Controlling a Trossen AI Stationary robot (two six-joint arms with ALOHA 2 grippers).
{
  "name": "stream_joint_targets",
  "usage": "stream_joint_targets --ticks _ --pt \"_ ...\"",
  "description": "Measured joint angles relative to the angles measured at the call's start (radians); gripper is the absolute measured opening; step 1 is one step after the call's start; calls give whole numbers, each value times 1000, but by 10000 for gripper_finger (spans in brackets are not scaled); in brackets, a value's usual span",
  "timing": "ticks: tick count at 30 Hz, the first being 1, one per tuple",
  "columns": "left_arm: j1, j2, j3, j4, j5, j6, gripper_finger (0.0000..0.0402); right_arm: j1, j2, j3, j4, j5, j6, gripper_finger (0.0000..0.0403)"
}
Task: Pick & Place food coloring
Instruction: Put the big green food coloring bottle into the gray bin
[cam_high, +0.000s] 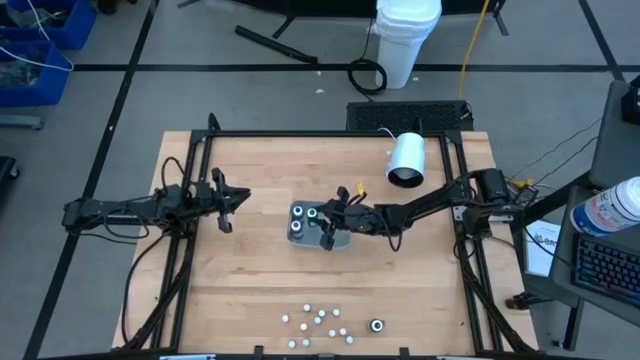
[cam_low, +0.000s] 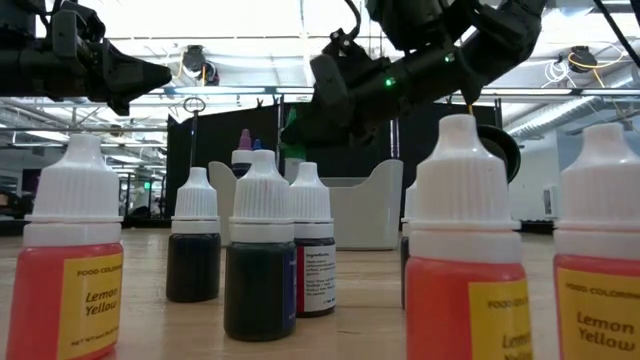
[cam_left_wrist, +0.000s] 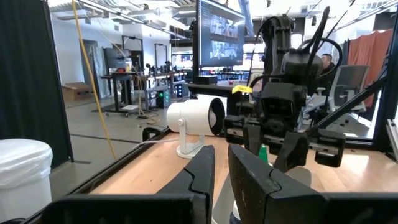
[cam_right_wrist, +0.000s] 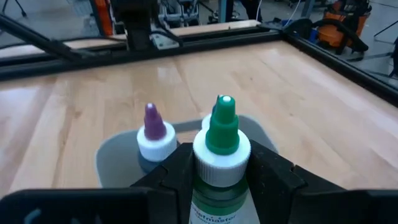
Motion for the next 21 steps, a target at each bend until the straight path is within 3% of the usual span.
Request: stream_joint_targets --ticks 21 --pt "0 0 0 0 0 0 51 1 -2 1 34 26 -33 116"
